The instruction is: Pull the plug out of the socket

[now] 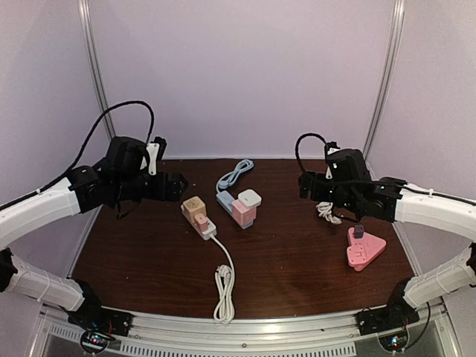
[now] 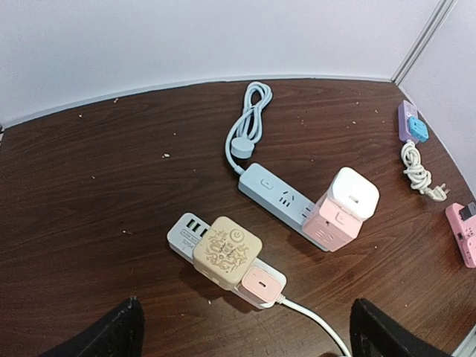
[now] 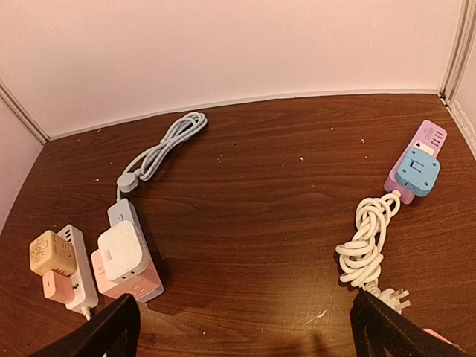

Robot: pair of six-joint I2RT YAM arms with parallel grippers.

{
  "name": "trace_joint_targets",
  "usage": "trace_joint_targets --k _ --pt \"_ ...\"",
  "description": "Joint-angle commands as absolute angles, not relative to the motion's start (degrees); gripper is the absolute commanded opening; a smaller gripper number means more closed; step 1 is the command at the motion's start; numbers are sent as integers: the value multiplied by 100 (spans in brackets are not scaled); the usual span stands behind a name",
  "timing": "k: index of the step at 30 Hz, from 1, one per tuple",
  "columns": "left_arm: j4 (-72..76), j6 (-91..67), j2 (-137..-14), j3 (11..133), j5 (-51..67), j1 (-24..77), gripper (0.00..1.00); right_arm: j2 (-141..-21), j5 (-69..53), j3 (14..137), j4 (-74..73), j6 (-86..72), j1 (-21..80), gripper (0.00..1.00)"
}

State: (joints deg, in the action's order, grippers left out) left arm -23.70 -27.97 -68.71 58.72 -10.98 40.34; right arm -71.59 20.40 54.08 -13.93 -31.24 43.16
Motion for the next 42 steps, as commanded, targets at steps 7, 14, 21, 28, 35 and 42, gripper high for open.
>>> trace_joint_targets --k 7,14,21,28,35,42 --pt "-2259 -2733 -6671 5871 -1282 4034 98 -7399 2311 5801 -1935 -3216 4302 100" --pt "-2328 -2766 -6776 5904 -1330 4030 98 -7516 2038 5740 -2038 -3291 4139 100" --pt "-2494 -3050 -6855 5902 -1392 3989 98 -8038 1067 5939 -1702 -2876 4192 100" --pt "-2556 -3288 -6785 5695 -1250 3930 98 -9043 397 6700 -1368 -2475 4412 100" --pt "-2562 -3460 -6692 5575 -1041 3905 98 -10082 -433 7734 -1440 -2417 4310 100" --pt "-2544 -3559 -6538 5453 -929 3902 98 -10202 -1036 7668 -1261 -2732 4001 99"
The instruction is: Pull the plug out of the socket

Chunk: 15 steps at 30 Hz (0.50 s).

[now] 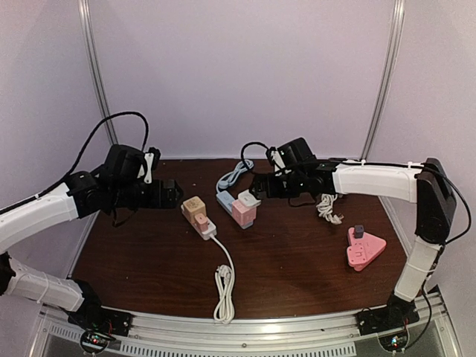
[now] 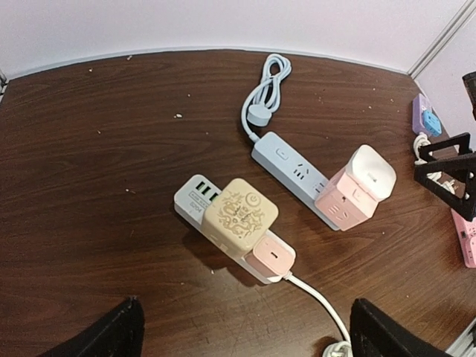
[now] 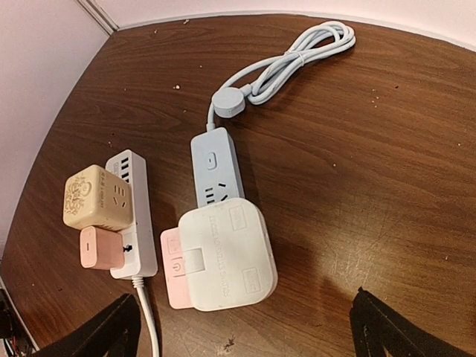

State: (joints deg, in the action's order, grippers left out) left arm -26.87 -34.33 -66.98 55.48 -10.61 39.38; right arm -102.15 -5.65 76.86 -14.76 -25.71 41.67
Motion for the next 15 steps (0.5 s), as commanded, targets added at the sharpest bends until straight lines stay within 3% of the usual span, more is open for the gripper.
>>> trace_joint_targets --k 1,15 --pt "-2515 -3572 -6543 5438 -900 3902 98 -10247 -1137 7676 -1242 -2734 3988 99" --pt "-2413 -3646 -6628 5408 -669 3901 98 -10850 -2446 7589 -503 -3413 3580 94"
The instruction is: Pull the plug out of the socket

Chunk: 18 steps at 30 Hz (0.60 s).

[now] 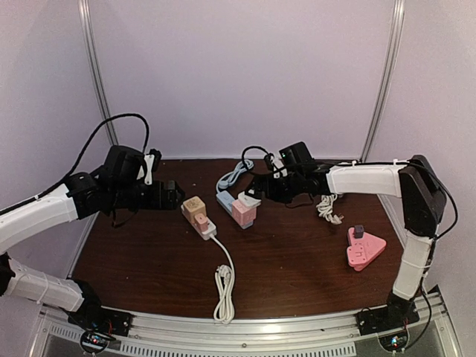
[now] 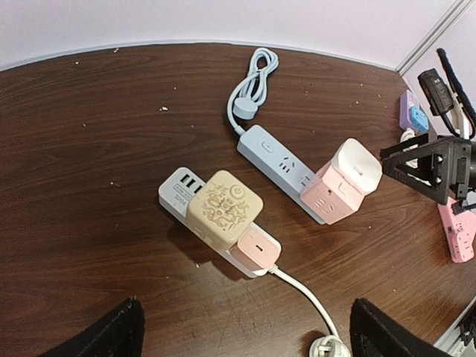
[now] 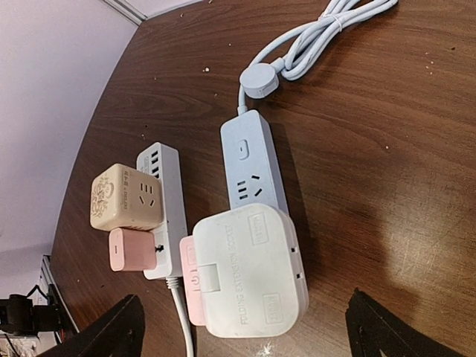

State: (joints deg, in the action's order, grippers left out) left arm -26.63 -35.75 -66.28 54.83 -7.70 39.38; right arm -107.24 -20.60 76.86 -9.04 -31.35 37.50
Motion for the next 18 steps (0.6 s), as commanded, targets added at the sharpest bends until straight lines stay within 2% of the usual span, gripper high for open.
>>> trace_joint_targets --k 1,10,18 --pt "-2402 -3654 -6627 5399 -660 3899 98 -10898 -2563 7567 -437 -3471 3545 92" --pt "-2198 -3708 -6748 5388 -468 3902 98 -11156 -3250 7469 -18 -3883 3422 79" --pt "-2131 -3726 -6829 5448 -353 3902 98 -11320 -3714 7352 615 -4355 3351 63"
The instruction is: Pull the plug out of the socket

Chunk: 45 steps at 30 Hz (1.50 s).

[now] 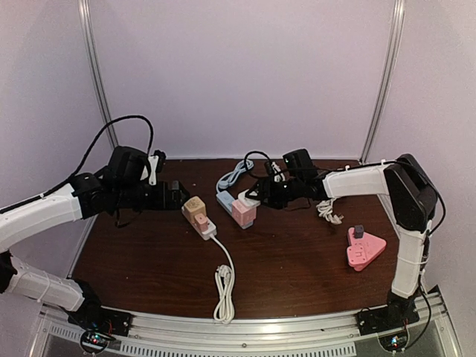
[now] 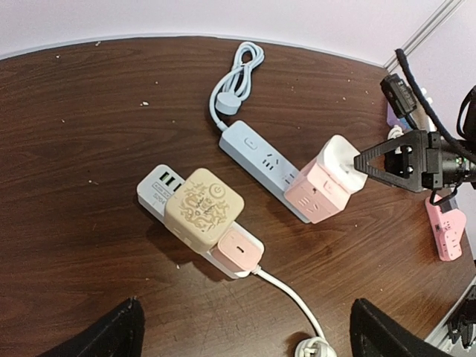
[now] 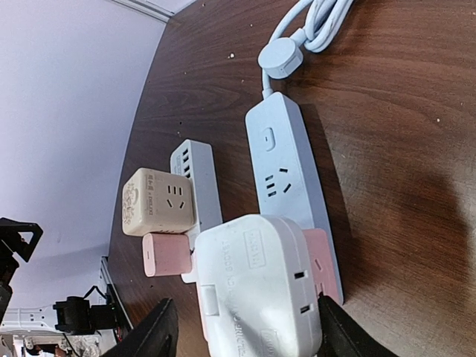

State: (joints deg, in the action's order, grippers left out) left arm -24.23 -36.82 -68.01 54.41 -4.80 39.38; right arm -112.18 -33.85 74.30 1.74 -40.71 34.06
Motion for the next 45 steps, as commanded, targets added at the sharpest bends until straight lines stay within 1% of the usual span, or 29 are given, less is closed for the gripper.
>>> trace_joint_targets --k 1,5,8,11,13,15,25,31,38,45 --pt "-2123 -3722 -6836 5449 -352 3896 98 -11321 -3725 7344 659 -4378 3350 61" --pt "-2089 -3726 -6889 5458 -305 3902 98 -11300 -3771 7306 731 -4450 3343 51" --pt "-2052 -3740 -6923 5466 -262 3900 98 -11247 -3756 7258 763 -4478 3346 42" --pt "-2018 -3751 -6971 5476 -202 3901 98 -11178 -3695 7185 773 -4482 3348 35" --pt "-1984 -3752 -7014 5476 -158 3902 98 -11141 -3681 7141 777 -4477 3350 33" --pt "-1914 -3744 -7074 5468 -86 3902 98 -11136 -3696 7108 805 -4487 3355 27" --pt "-1433 -3648 -7561 5449 828 3902 98 -10806 -3489 6677 870 -4913 3366 6" --pt "-1160 -3668 -7902 5440 1224 3978 98 -10378 -3223 6312 756 -5059 3423 0" --pt "-872 -3767 -8237 5482 1454 4183 98 -9882 -2884 6021 342 -5021 3555 0" --pt "-593 -3958 -8577 5496 1513 4492 97 -9274 -2415 5410 139 -5085 3846 0"
